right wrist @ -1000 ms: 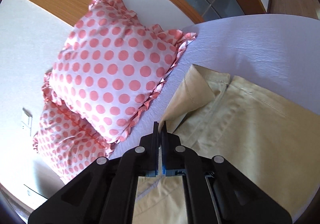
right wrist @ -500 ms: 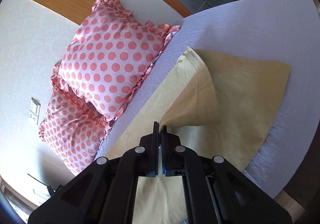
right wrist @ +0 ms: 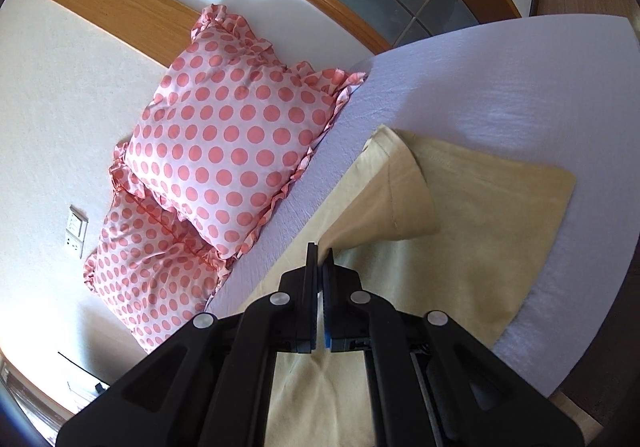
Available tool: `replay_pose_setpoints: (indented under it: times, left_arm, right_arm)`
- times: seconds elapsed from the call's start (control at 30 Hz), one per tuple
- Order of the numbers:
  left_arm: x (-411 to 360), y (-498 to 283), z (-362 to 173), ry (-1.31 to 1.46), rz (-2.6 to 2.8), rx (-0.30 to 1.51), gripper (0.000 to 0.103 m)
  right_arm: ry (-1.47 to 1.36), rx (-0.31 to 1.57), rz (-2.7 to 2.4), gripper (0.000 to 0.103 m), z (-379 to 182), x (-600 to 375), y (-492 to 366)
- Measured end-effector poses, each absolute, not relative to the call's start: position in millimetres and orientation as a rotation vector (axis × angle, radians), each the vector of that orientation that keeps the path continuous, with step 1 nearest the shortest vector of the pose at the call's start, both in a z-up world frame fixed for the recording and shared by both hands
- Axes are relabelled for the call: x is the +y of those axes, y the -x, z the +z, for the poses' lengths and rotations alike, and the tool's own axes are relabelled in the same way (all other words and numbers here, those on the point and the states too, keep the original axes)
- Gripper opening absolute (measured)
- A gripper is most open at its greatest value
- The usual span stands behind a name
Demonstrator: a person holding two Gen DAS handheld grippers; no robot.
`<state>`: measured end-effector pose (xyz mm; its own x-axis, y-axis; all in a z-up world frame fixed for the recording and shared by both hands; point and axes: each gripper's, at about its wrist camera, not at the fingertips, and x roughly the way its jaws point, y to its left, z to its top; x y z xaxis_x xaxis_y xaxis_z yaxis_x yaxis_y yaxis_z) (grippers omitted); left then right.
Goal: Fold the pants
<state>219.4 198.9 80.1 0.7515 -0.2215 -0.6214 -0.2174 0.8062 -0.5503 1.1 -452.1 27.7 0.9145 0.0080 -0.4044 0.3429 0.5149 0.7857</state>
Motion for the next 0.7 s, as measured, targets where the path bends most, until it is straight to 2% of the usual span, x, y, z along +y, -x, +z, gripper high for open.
replay_pose_setpoints:
  times: [0.13,0.3,0.43,0.7]
  left_arm:
    - [198,-109,89,0.600,-0.027,0.645,0.002]
    - [192,-23,38,0.616,0.024,0.716,0.002]
    - [195,1,12,0.672,0.035,0.743,0.002]
    - [194,9,12,0.660,0.014,0.727,0.002]
  right_arm:
    - [-1.026,0.351,-0.246,0.002,27,-465,17]
    - [-1.054,0.377,-0.287,0.002,11,-473,30]
    - [-1.063,0.412,-0.304,0.002,-1,-476,34]
    - [-1.066,0.424,-0.309,0.002,-5,-476,39]
